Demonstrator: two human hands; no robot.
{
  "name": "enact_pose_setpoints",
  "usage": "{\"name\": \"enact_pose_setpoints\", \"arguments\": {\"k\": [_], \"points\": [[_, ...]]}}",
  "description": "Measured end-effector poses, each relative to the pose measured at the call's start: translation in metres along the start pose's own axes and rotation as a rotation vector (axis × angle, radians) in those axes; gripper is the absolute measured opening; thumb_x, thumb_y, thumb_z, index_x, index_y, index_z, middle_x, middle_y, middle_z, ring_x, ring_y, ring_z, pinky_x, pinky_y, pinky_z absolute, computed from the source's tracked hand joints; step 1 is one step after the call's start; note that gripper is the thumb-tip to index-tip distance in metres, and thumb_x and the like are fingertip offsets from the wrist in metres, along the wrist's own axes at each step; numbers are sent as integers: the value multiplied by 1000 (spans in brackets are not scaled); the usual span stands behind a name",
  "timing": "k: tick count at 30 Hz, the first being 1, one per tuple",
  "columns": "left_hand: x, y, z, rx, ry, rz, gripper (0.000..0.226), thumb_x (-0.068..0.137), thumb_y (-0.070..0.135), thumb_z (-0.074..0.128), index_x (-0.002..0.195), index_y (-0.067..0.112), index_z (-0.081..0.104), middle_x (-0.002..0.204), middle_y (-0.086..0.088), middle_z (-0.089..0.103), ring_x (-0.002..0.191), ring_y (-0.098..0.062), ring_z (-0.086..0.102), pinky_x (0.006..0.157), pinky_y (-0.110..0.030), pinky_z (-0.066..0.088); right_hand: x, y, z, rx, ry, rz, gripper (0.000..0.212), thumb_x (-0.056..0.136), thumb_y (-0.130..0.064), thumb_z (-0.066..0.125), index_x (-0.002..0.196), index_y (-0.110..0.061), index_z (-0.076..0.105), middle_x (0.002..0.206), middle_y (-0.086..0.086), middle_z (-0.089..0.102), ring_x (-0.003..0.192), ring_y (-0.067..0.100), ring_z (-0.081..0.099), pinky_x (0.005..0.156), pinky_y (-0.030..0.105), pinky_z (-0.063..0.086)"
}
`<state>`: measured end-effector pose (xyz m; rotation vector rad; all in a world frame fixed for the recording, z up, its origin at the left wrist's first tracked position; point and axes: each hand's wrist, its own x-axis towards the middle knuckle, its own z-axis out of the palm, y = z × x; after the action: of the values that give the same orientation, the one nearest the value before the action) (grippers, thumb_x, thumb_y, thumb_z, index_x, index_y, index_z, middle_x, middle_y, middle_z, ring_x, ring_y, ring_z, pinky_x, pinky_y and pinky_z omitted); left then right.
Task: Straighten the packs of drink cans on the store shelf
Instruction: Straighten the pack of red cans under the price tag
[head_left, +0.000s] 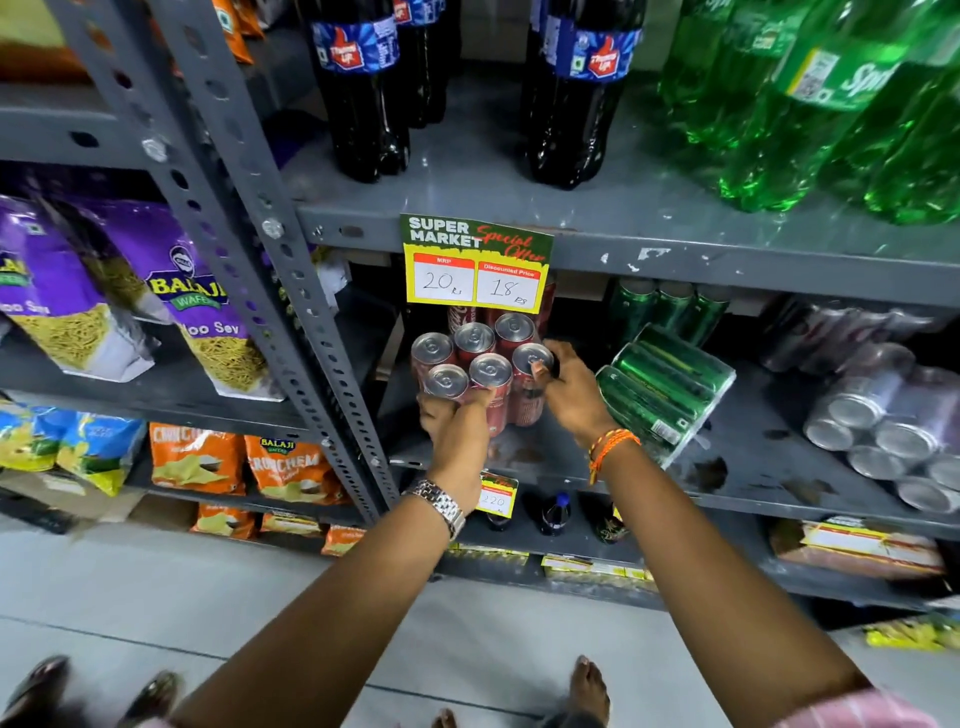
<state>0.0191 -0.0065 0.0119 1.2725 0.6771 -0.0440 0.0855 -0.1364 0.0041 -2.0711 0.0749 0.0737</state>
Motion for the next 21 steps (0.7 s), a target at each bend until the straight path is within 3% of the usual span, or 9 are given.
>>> {"name": "enact_pose_setpoints", "arguments": {"k": [3, 5, 8, 10, 12, 14, 17, 21], "points": [[3, 1, 4, -53, -7, 13, 88, 89, 36, 63, 157, 26, 9, 160, -4, 20, 143, -36, 40, 110, -54, 43, -7, 4, 0, 18, 7, -12, 31, 98, -14, 54, 129, -13, 54, 125, 12, 66, 115, 30, 64, 100, 50, 53], [11, 4, 1, -20, 8, 1, 90, 92, 38, 59, 158, 26, 0, 166, 0, 11, 148, -31, 33, 114, -50, 38, -17, 6, 1, 38, 26, -10, 29, 98, -11, 54, 127, -13, 55, 126, 11, 65, 115, 27, 64, 98, 41, 53], [29, 17, -4, 68, -15, -53, 75, 91, 48, 52, 155, 19, 25, 161, -10, 32, 143, -34, 42, 115, -56, 38, -39, 10, 6, 96, 58, 6, 27, 97, -6, 51, 124, -9, 55, 128, 13, 62, 118, 27, 61, 101, 38, 50], [37, 28, -4, 83, -71, -70, 63, 91, 53, 48, 143, 18, 49, 145, -12, 55, 129, -33, 57, 108, -57, 45, -58, 9, 14, 152, 53, 21, 29, 96, -4, 51, 124, -8, 53, 128, 13, 60, 120, 28, 59, 108, 45, 47], [40, 40, -2, 54, -134, -65, 55, 93, 53, 46, 130, 17, 62, 128, -12, 69, 116, -33, 66, 103, -57, 50, -75, 6, 23, 176, 43, 13, 30, 96, -7, 53, 126, -11, 51, 130, 11, 58, 123, 26, 56, 111, 45, 45], [47, 47, 0, 47, -167, -61, 52, 94, 51, 47, 127, 15, 65, 124, -13, 71, 116, -32, 67, 106, -55, 49, -82, 3, 24, 131, 50, 15, 29, 96, -13, 56, 124, -16, 53, 125, 4, 61, 118, 22, 57, 105, 37, 48], [45, 49, -2, 59, -156, -62, 49, 93, 49, 52, 129, 16, 63, 127, -11, 70, 118, -30, 66, 107, -52, 49, -70, -4, 7, 90, 137, 59, 14, 92, -13, 59, 104, -19, 63, 98, -6, 69, 98, 19, 65, 86, 30, 54], [14, 19, -3, 15, 68, 76, 46, 87, 21, 63, 130, 18, 50, 136, -8, 58, 121, -27, 60, 109, -50, 44, -21, -17, -17, -1, 185, -3, 21, 91, -7, 55, 108, -9, 68, 111, 14, 72, 105, 31, 69, 98, 42, 54]]}}
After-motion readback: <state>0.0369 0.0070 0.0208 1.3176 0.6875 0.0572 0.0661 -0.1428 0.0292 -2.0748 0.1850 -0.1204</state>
